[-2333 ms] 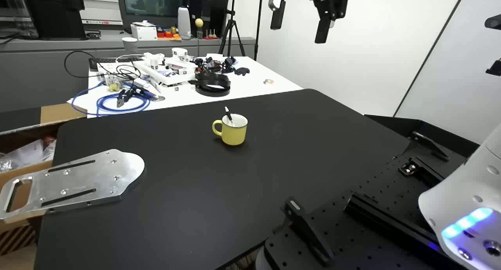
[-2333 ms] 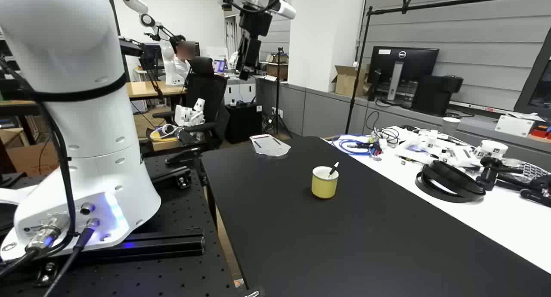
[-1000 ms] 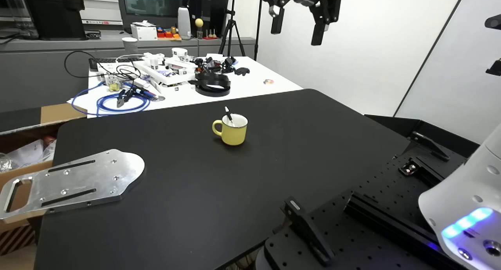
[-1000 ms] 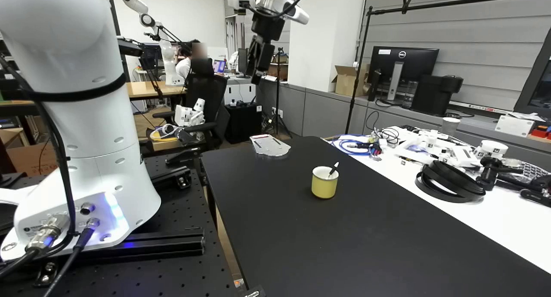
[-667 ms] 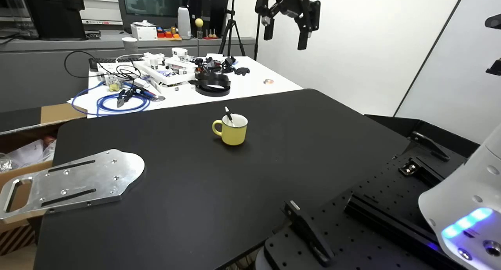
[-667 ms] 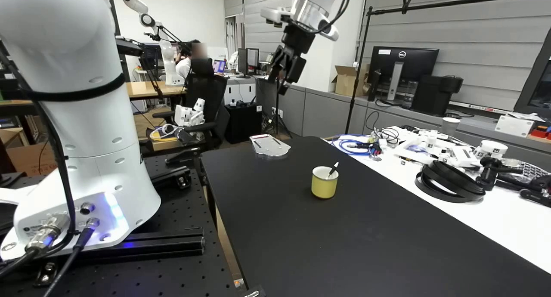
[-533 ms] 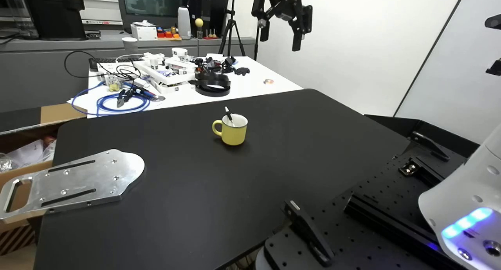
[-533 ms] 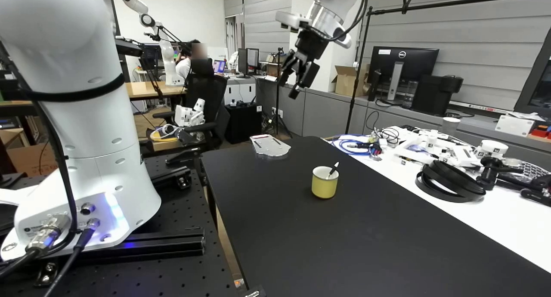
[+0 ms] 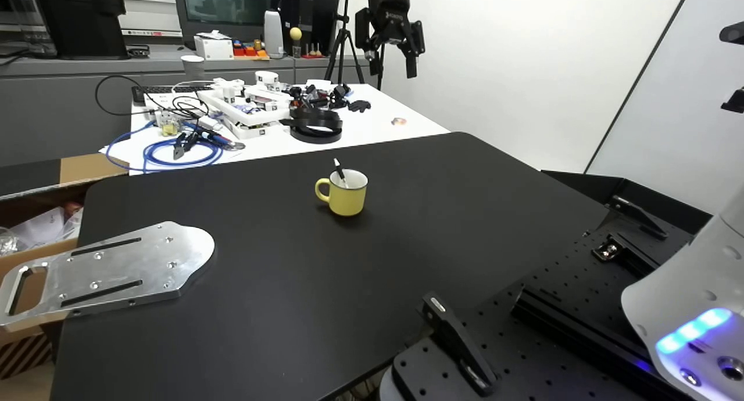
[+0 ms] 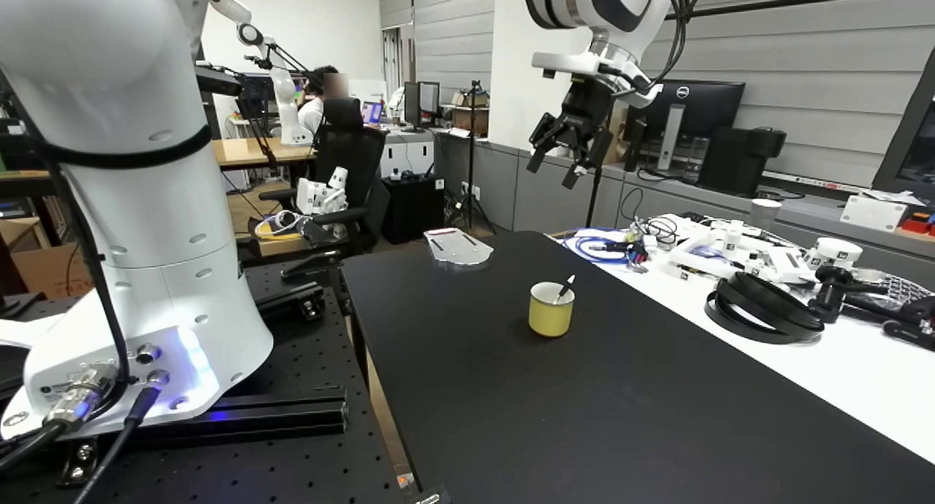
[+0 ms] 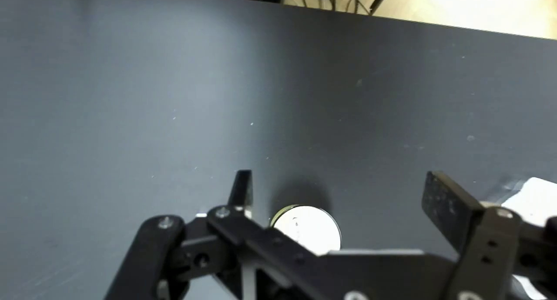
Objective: Pick up the pen from the yellow cup and put it on the table.
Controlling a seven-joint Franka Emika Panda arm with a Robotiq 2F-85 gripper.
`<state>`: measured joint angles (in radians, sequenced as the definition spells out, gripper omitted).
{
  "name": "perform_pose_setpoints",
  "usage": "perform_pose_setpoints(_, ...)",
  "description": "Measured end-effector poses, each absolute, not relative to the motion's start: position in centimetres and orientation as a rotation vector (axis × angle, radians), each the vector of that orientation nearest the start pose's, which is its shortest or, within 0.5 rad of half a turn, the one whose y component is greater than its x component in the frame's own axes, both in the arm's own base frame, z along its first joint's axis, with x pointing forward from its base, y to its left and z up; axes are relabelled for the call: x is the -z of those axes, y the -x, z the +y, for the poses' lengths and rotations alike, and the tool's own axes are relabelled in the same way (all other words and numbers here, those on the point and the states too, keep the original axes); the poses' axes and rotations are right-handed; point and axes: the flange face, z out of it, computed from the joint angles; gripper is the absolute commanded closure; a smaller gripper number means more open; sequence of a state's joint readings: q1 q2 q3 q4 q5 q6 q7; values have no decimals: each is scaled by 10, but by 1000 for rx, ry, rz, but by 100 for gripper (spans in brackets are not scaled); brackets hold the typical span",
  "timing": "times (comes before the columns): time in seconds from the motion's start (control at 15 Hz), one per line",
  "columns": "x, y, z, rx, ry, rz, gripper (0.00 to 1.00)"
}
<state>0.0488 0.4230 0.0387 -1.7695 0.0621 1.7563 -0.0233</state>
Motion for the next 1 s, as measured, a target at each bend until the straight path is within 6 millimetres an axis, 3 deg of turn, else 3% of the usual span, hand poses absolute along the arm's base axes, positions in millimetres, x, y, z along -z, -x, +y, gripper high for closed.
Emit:
perform_pose_setpoints(0.27, -271, -640, 69, -665, 3114, -259, 0)
perform_pose_setpoints(0.47, -254, -659, 80, -647, 3121, -294, 0)
perform_pose_setpoints(1.0, -246, -673, 89, -630, 3118, -302, 0)
